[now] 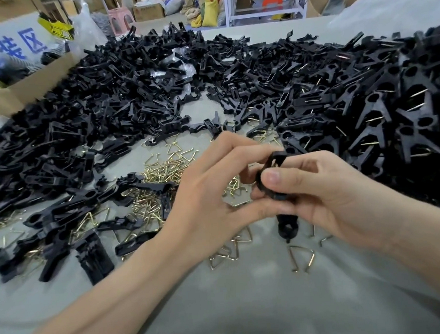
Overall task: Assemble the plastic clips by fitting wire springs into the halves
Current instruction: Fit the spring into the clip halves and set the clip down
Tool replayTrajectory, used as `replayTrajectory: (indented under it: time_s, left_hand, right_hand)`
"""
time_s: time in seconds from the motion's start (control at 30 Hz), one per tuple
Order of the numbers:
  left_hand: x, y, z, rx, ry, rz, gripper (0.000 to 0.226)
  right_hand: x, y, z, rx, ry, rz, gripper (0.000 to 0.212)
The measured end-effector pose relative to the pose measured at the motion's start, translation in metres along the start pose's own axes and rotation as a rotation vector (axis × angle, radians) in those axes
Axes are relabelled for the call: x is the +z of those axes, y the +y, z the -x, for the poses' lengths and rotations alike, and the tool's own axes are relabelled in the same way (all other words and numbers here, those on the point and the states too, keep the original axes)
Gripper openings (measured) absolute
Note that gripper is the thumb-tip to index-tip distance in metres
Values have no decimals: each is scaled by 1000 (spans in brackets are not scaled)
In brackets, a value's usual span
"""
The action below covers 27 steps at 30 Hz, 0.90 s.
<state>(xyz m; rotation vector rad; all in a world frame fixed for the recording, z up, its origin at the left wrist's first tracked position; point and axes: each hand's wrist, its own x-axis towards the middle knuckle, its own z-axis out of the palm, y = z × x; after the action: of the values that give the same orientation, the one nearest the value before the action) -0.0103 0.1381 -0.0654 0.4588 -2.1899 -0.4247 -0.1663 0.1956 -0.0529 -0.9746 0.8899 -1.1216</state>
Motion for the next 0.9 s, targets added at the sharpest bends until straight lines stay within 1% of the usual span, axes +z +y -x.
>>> replayTrajectory:
  time_s: [0.1, 0.27, 0.37, 0.43, 0.53, 0.57, 0.63, 0.67, 0.7, 0.73, 0.77, 0.83, 0.9]
  left_hand:
    - [0, -1, 1, -5, -1, 10, 46]
    - [0, 0, 2, -5, 0, 1, 45]
    - [0, 0, 3, -5, -2, 3, 44]
    - [0, 0, 2, -18, -4, 13, 44]
    - [1, 0, 2, -27, -8, 6, 44]
    - [1, 0, 2, -32, -11, 2, 43]
    - [0, -2, 2, -52, -6, -1, 41]
    - [-1, -2, 1, -63, 6, -9, 41]
    - [-2, -4, 1, -73, 18, -25, 42]
    - [-4, -5, 1, -91, 24, -39, 44]
    - [-6, -6, 1, -122, 23, -40, 47]
    - [-9, -8, 0, -173, 1, -28, 55]
    - [-10, -11, 0, -146, -35, -68, 57]
  right_hand:
    - [-1, 2, 0, -6, 5, 26, 24]
    - [-4, 4, 0, -17, -5, 69, 34]
    - [-5, 4, -2, -23, -16, 117, 26]
    - [-7, 3, -3, -17, -25, 155, 28]
    - [-11, 3, -4, 11, -65, 133, 24]
    - [-11, 3, -4, 23, -74, 106, 28]
    - [-13, -1, -5, 41, -106, 70, 48]
    - [-16, -4, -4, 37, -115, 116, 61]
    - [-19, -9, -4, 15, -97, 240, 69]
    - [-21, -13, -3, -25, -58, 401, 70]
    - [-21, -18, -3, -81, -21, 541, 69]
    - [-22, -25, -1, -228, 29, 723, 64]
    - [-20, -28, 1, -350, 54, 946, 57]
